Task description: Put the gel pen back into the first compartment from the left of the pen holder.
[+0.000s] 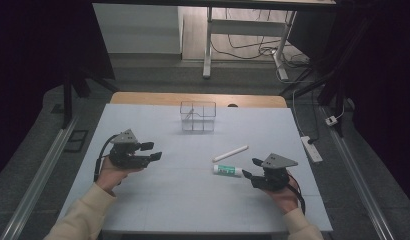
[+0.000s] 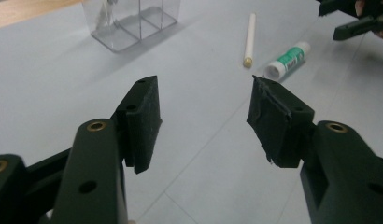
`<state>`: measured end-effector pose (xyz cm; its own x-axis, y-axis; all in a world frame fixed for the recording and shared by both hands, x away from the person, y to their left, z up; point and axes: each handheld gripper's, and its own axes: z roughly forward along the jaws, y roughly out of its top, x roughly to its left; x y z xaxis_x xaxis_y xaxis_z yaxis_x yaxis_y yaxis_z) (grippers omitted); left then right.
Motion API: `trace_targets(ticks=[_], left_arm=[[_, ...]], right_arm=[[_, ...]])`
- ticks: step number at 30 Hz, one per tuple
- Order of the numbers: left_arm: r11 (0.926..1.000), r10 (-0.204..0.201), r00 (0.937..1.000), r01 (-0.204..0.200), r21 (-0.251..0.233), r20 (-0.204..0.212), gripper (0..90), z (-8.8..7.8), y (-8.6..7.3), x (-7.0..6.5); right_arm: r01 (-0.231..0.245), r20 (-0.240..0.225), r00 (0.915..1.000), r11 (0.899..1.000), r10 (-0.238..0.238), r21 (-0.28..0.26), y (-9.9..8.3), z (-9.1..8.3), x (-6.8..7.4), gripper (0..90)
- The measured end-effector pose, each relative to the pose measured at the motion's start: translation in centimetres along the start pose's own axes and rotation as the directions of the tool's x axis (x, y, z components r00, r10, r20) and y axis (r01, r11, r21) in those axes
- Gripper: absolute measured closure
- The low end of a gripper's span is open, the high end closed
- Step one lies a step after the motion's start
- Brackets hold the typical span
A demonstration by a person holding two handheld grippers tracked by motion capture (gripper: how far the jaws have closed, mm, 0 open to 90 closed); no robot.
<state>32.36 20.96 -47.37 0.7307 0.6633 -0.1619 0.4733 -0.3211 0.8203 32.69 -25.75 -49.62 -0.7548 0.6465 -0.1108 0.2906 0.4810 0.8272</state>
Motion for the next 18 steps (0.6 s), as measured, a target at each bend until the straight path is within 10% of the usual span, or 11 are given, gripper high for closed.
trace_targets(ticks=[18], left_arm=[[0.9993,0.011,0.9999,-0.011,0.035,-0.004,40.2,-1.8,-3.5,-1.7]], right_arm=[[0.012,0.001,0.9999,1.0,-0.012,0.003,0.2,-0.2,-0.5,40.2]])
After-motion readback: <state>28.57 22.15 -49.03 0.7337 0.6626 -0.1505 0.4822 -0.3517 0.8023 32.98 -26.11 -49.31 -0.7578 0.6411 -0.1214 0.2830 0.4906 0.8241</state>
